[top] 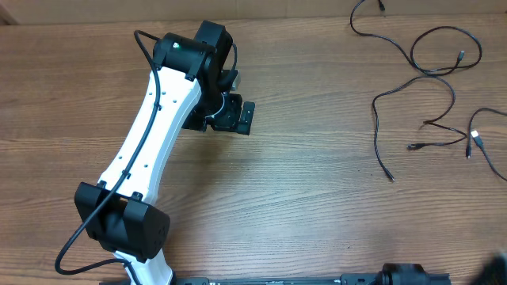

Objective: Untangle cables

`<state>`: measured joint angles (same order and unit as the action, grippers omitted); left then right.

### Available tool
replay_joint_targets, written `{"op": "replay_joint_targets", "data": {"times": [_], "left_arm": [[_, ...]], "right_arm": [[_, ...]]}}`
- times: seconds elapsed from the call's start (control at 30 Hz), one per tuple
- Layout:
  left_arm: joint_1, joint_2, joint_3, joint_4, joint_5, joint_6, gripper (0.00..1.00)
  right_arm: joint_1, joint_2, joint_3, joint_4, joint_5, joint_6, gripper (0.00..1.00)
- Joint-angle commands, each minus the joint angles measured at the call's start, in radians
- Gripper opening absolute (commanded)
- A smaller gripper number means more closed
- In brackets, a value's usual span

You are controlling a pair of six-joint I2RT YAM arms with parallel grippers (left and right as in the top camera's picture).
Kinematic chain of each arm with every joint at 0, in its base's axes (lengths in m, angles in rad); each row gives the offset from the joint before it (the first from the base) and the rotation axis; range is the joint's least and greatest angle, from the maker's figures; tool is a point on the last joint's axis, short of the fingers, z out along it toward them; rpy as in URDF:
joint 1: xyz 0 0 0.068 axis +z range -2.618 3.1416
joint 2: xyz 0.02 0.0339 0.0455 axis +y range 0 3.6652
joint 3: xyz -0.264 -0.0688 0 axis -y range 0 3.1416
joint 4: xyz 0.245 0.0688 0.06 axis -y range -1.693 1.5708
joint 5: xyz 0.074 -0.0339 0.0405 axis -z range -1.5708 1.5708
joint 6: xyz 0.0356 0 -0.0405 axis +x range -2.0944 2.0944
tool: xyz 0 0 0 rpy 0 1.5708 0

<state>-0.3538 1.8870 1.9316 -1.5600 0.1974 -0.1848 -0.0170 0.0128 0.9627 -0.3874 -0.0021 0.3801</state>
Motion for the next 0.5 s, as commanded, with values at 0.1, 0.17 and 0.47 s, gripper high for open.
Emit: {"op": "replay_joint_targets", "data": {"times": [0.1,0.17,0.47], "left_arm": [[-0.002,-0.030,0.014,-0.002,0.009,-0.011,1.00],[-0.002,-0.030,0.014,-0.002,0.009,-0.011,1.00],[-0.002,-0.030,0.014,-0.002,0.009,-0.011,1.00]], "right_arm": [[0.006,-0.008,-0.248,0.091,0.008,0.040,1.00],[0.006,-0.008,-0.342,0.134,0.008,0.039,1.00],[0.006,-0.008,-0.742,0.353,0.012,0.039,1.00]]}}
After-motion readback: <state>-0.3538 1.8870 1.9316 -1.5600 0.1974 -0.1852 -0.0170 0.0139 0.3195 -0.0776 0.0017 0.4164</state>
